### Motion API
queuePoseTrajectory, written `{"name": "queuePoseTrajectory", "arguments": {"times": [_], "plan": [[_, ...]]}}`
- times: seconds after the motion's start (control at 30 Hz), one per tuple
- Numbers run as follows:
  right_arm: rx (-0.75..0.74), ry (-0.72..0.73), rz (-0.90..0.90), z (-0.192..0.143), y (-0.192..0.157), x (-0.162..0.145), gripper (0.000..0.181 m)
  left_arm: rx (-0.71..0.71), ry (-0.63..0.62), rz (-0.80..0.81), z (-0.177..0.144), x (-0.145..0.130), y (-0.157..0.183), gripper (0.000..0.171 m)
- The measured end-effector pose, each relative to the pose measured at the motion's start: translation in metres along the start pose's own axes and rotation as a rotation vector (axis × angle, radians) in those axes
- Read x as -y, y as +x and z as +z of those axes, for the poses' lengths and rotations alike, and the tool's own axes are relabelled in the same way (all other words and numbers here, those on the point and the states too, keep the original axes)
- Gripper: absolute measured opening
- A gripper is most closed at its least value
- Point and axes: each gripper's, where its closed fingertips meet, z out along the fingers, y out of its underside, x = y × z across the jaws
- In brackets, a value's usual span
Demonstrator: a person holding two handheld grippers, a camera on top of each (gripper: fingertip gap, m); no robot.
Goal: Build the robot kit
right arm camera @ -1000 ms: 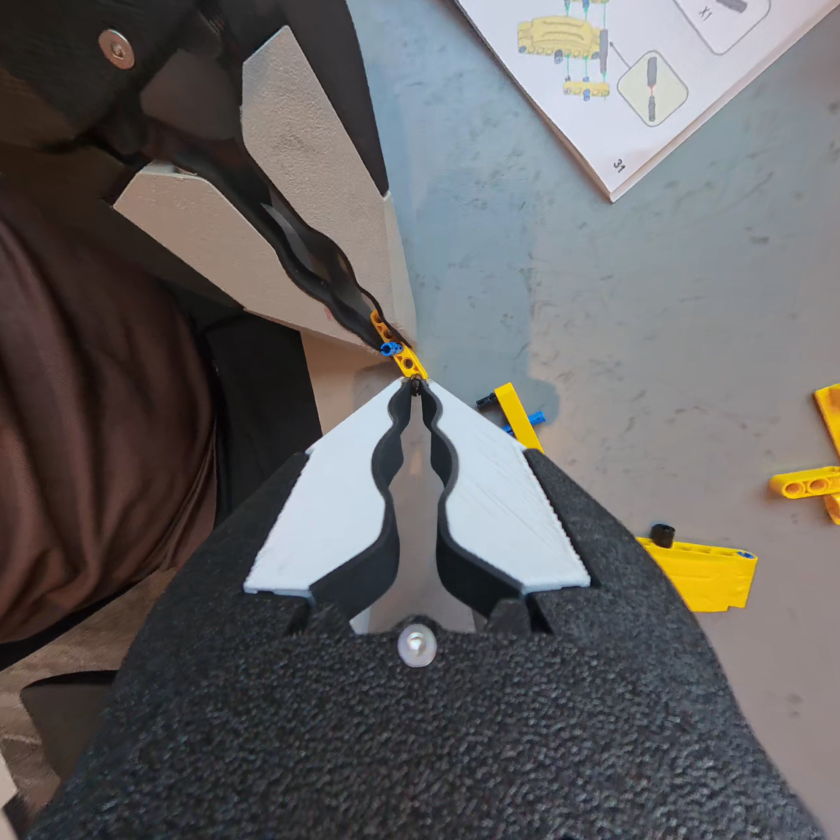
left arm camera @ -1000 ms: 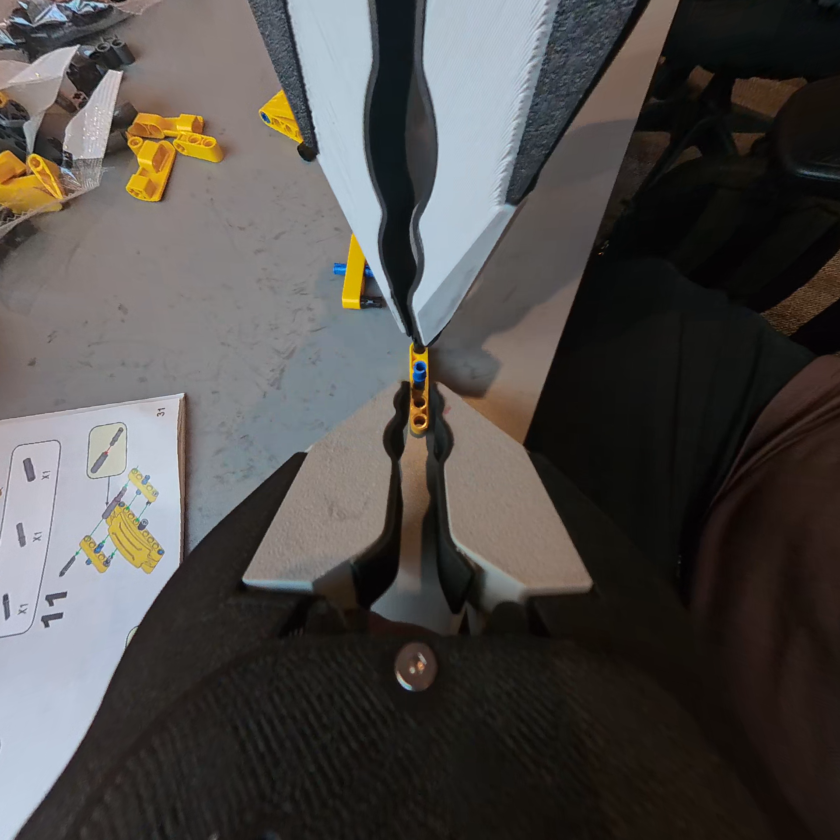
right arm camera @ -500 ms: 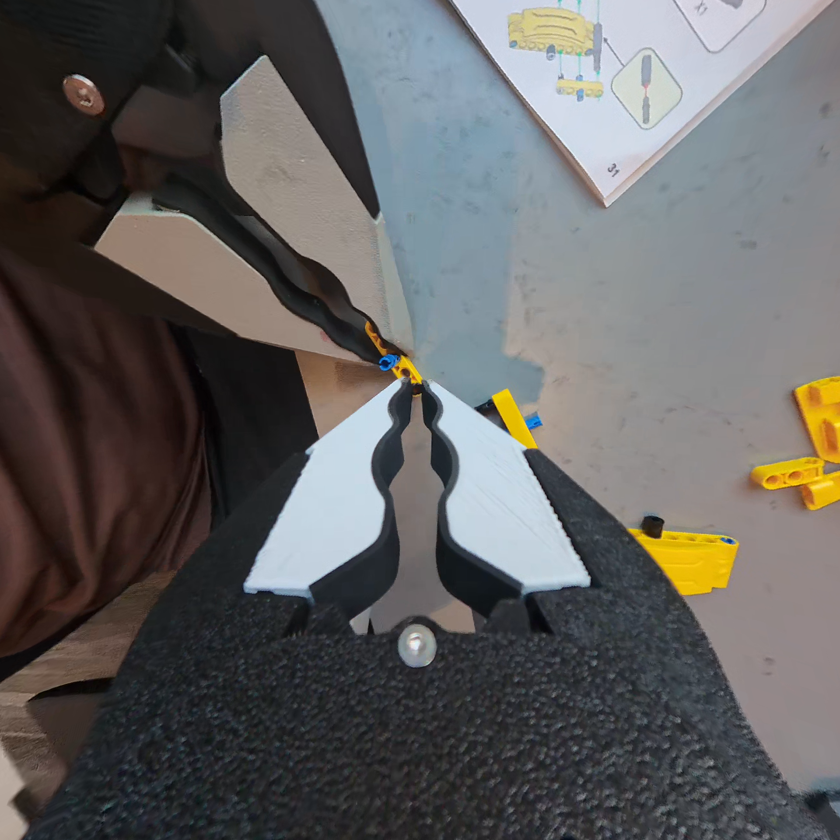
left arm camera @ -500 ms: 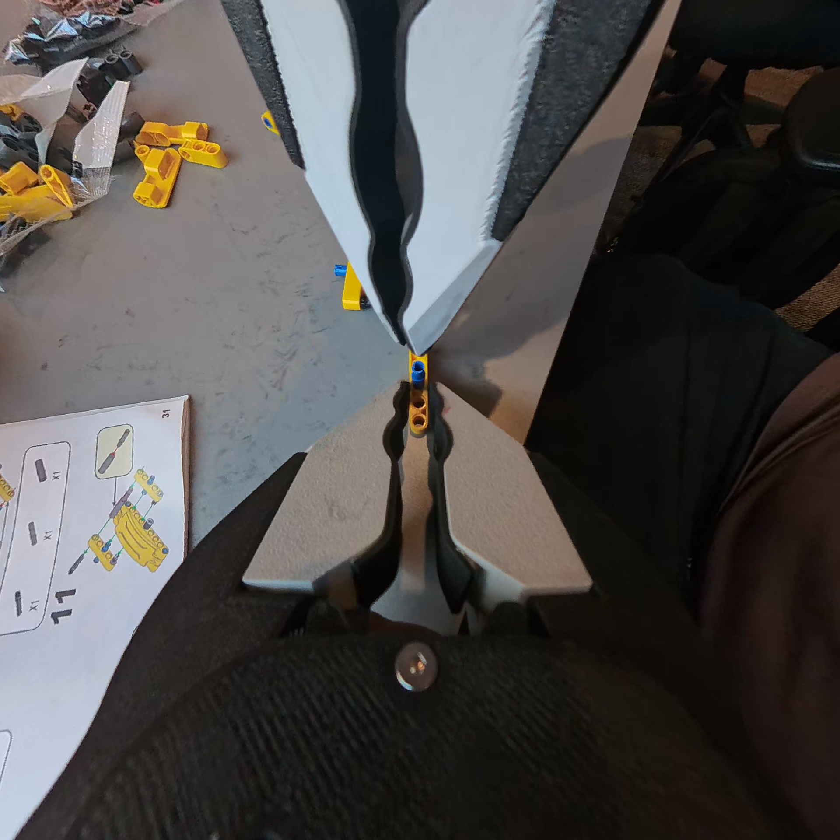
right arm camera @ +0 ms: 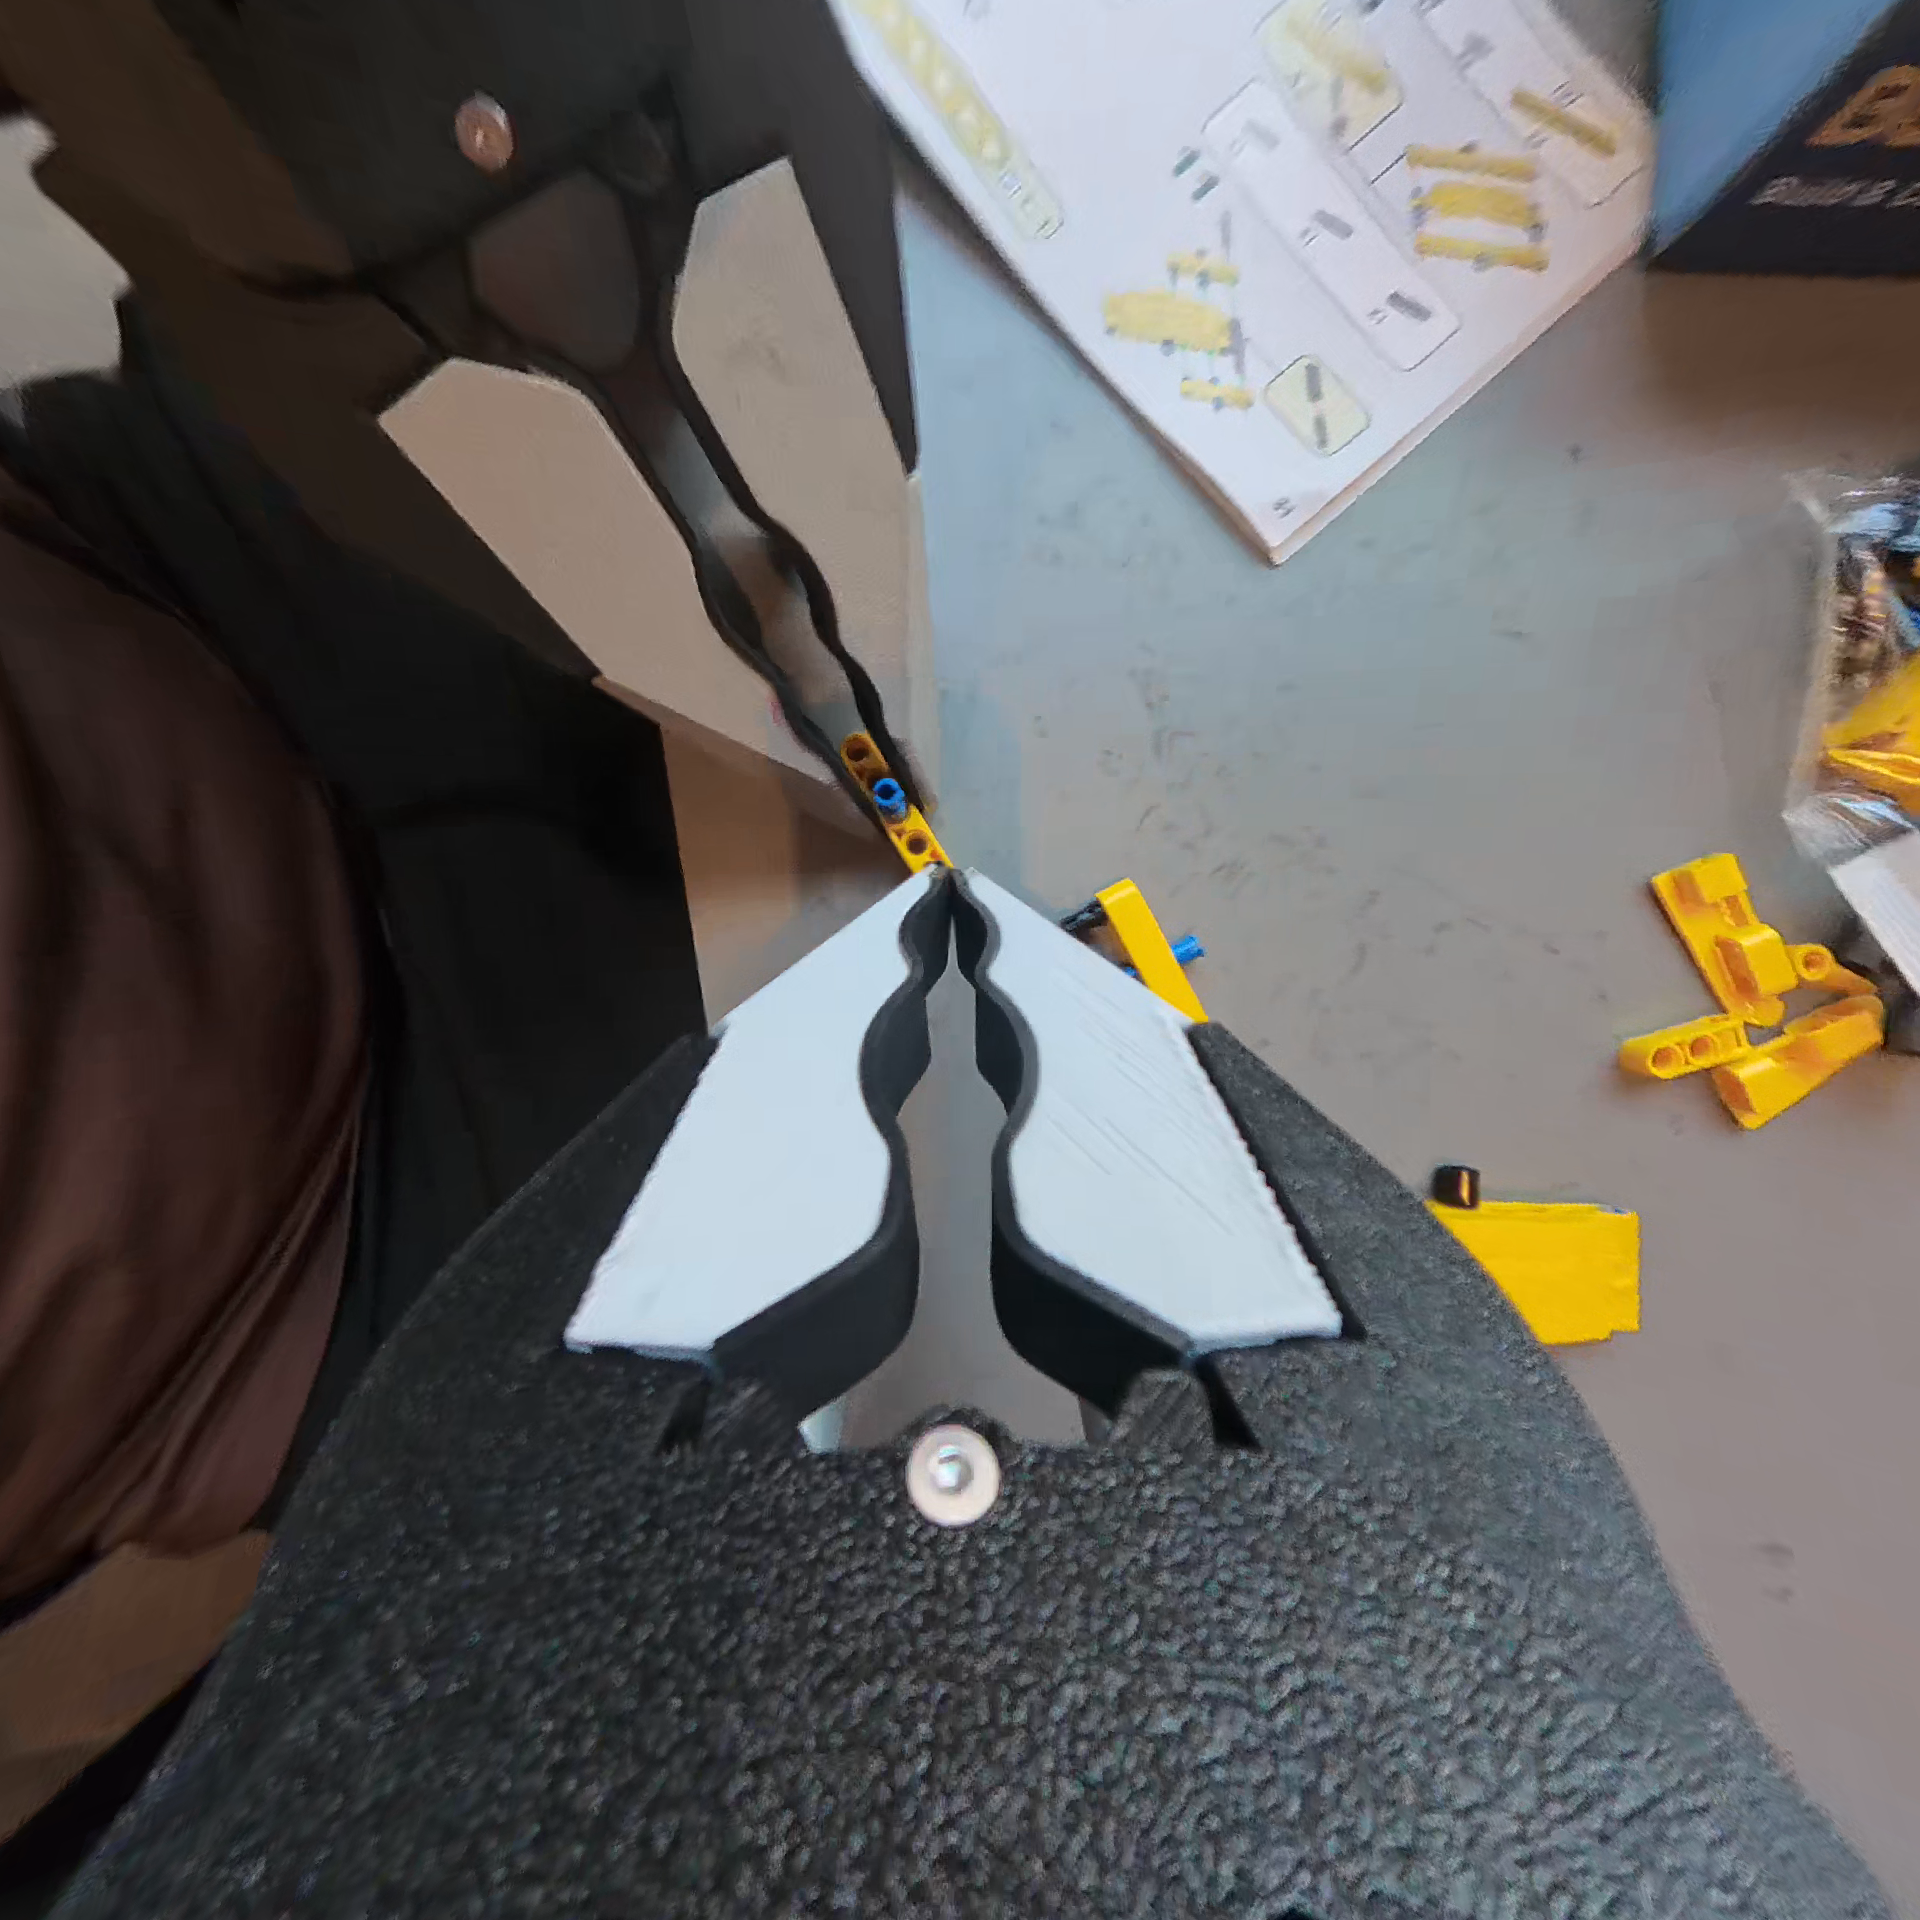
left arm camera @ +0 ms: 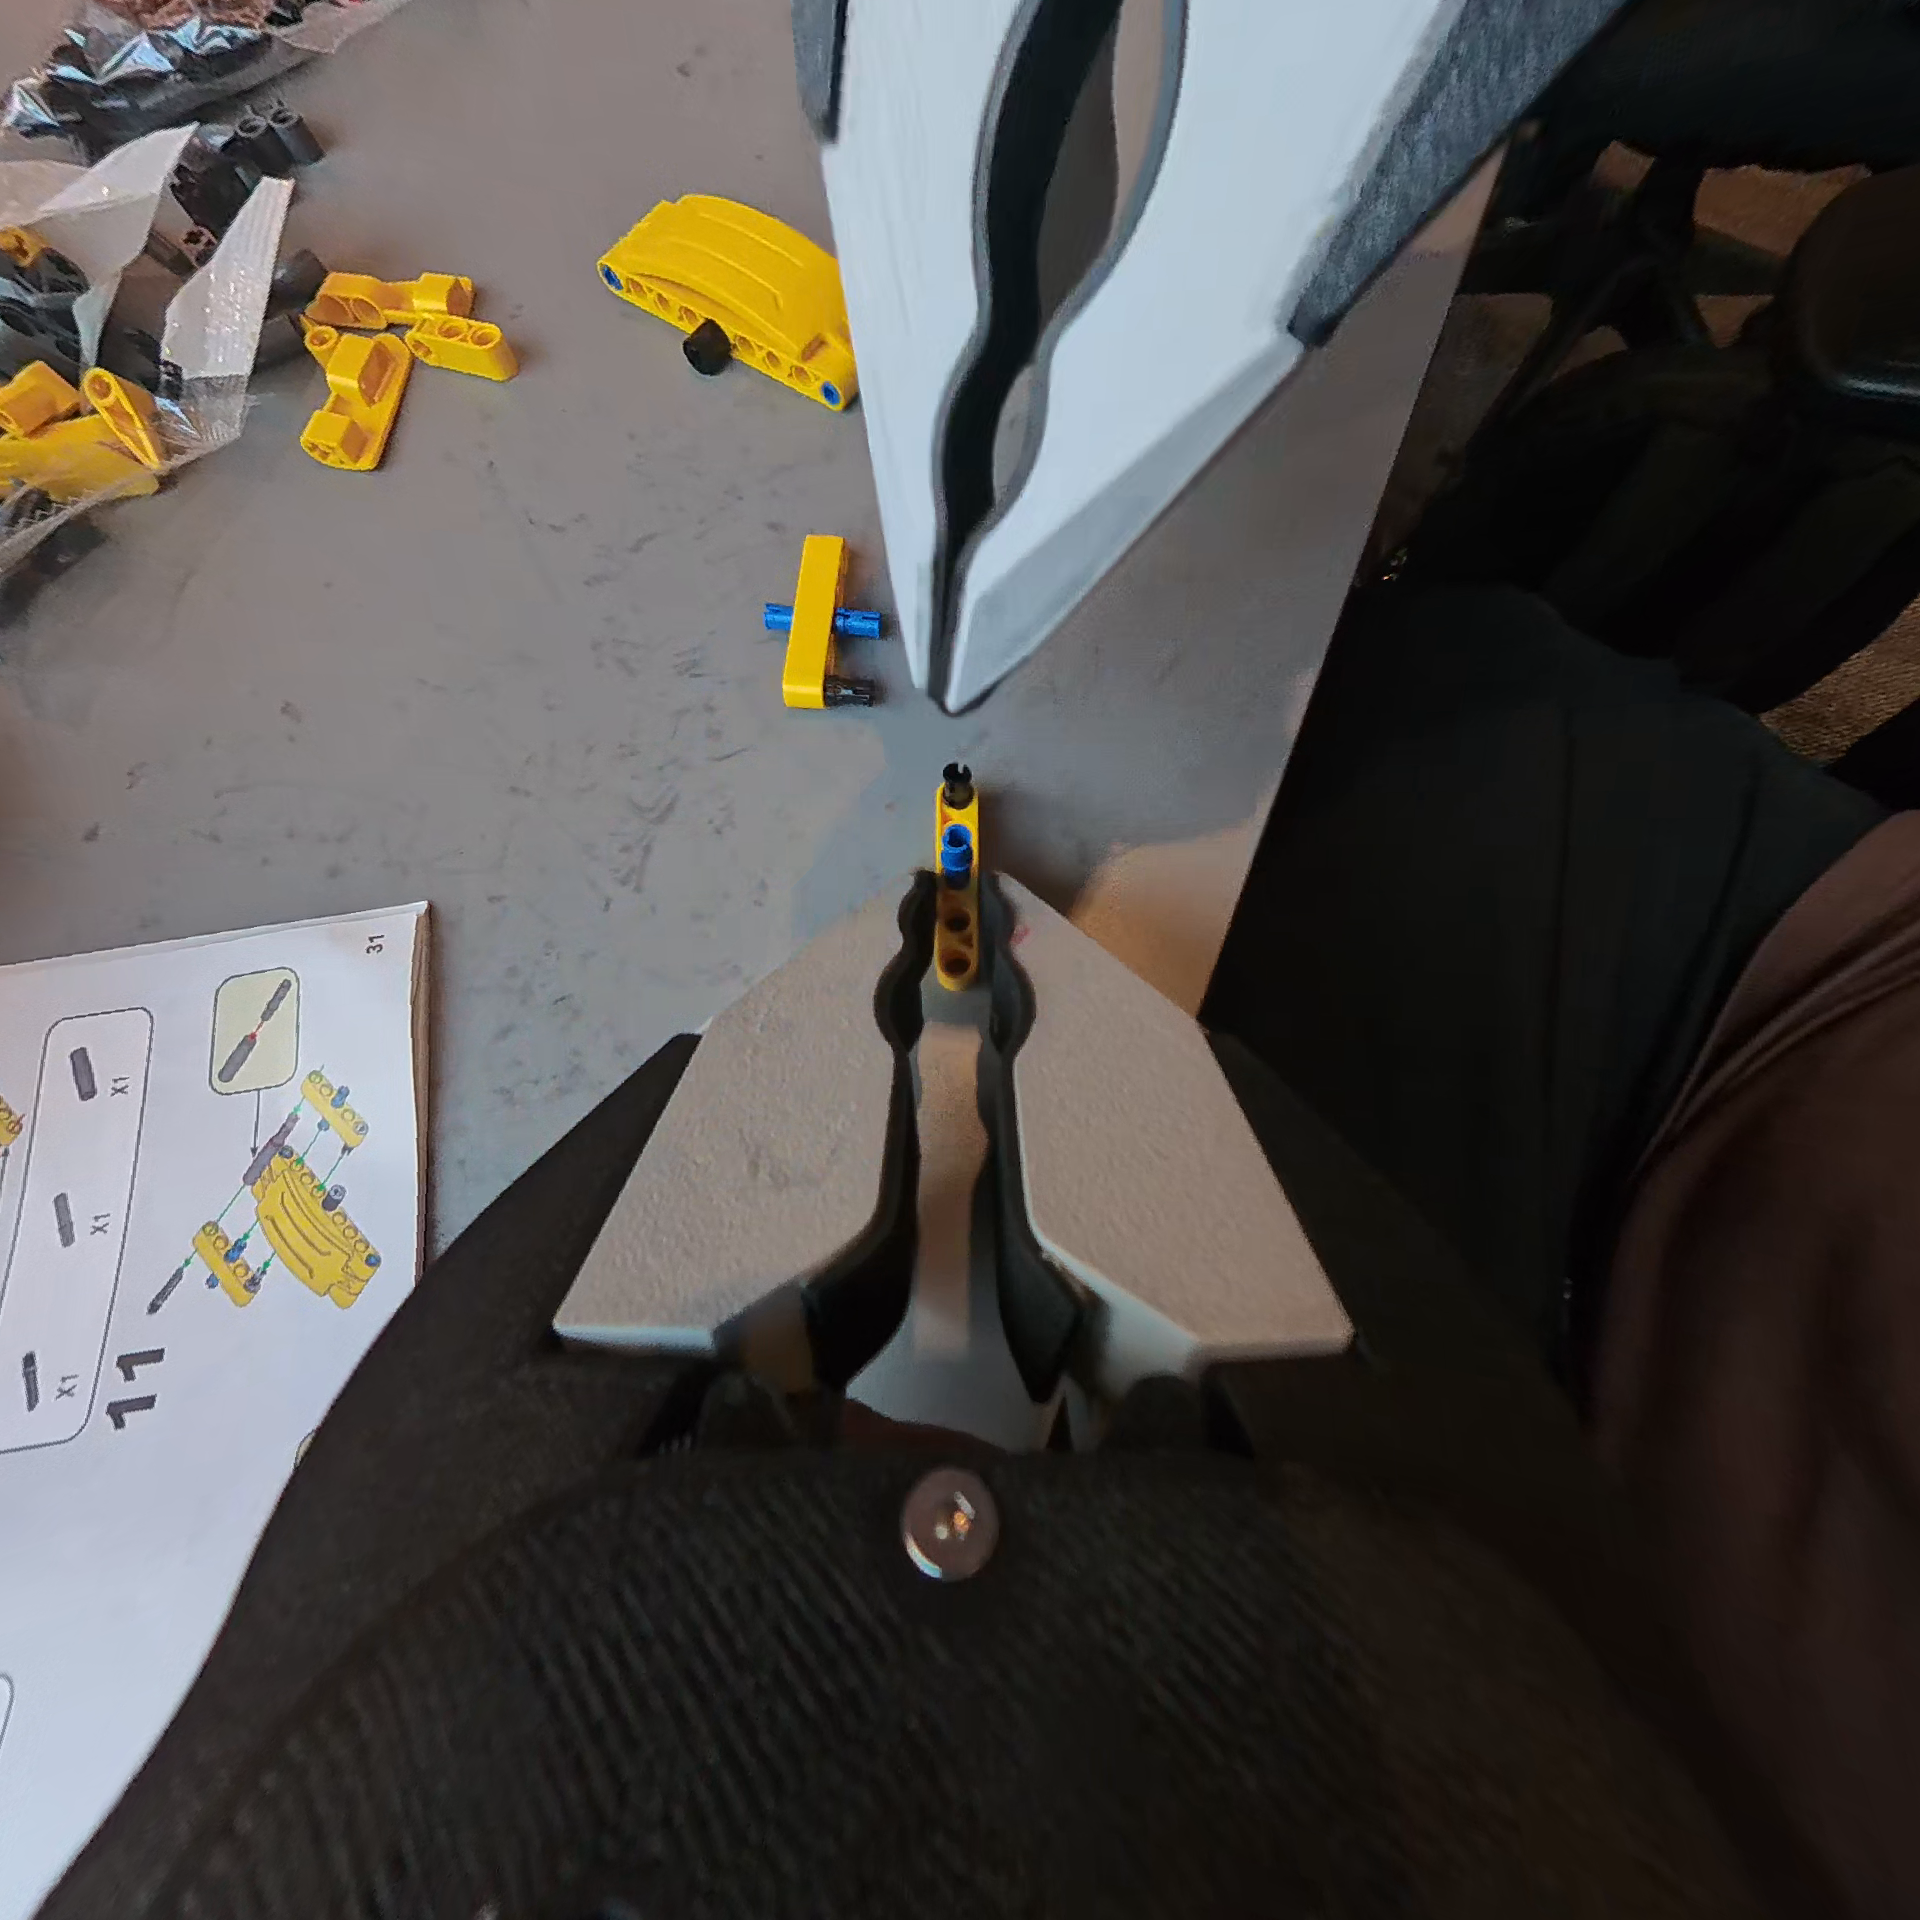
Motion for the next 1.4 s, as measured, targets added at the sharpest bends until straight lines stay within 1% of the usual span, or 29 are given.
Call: {"name": "queuePoseTrajectory", "arguments": {"times": [0.13, 0.23, 0.27, 0.37, 0.43, 0.57, 0.6, 0.67, 0.7, 0.77, 0.83, 0.93, 0.97, 1.13, 1.23, 1.4], "plan": [[-0.069, 0.032, -0.004, -0.013, 0.01, 0.004, 0.0, -0.003, 0.0, -0.004, 0.0, 0.0, 0.0, 0.005], [-0.063, 0.052, -0.024, -0.012, 0.003, 0.013, 0.0, -0.006, 0.0, -0.007, 0.0, 0.0, 0.0, 0.005], [-0.062, 0.039, -0.031, -0.007, 0.001, 0.011, 0.0, -0.006, 0.0, -0.007, 0.0, 0.0, 0.0, 0.005], [-0.075, -0.111, -0.055, 0.016, 0.002, -0.017, 0.0, -0.004, 0.0, -0.005, 0.0, 0.0, 0.0, 0.005], [-0.113, -0.076, -0.077, 0.015, 0.004, -0.012, 0.0, -0.001, 0.0, -0.003, 0.0, 0.0, 0.0, 0.005], [-0.067, 0.056, 0.005, 0.0, 0.002, 0.012, 0.0, -0.007, 0.0, -0.01, 0.0, 0.0, 0.0, 0.005], [-0.053, 0.047, 0.013, 0.002, 0.0, 0.01, 0.0, -0.008, 0.0, -0.011, 0.0, 0.0, 0.0, 0.005], [-0.06, -0.024, 0.001, 0.01, 0.0, -0.003, 0.0, -0.006, 0.0, -0.008, 0.0, 0.0, 0.0, 0.005], [-0.068, 0.004, -0.007, 0.01, 0.0, 0.0, 0.0, -0.005, 0.001, -0.007, 0.0, 0.0, 0.0, 0.005], [-0.103, -0.003, -0.005, 0.007, 0.005, -0.001, 0.0, -0.004, 0.001, -0.006, 0.0, 0.0, 0.0, 0.005], [-0.123, 0.074, 0.019, 0.002, 0.008, 0.009, 0.0, -0.002, 0.001, -0.004, 0.0, 0.0, 0.0, 0.005], [-0.104, 0.21, 0.085, -0.003, 0.005, 0.019, 0.0, 0.016, 0.003, 0.011, 0.0, 0.0, 0.0, 0.005], [-0.1, 0.245, 0.092, -0.003, 0.004, 0.018, 0.0, 0.025, 0.004, 0.02, 0.0, 0.0, 0.0, 0.005], [-0.083, 0.365, 0.16, 0.0, 0.004, 0.009, 0.011, 0.074, 0.011, 0.071, 0.001, 0.002, 0.0, 0.005], [-0.043, 0.391, 0.178, -0.001, 0.001, 0.009, 0.017, 0.086, 0.012, 0.083, 0.001, 0.002, 0.0, 0.005], [-0.024, 0.401, 0.166, -0.001, 0.002, 0.01, 0.019, 0.072, 0.011, 0.068, 0.001, 0.002, 0.0, 0.005]]}}
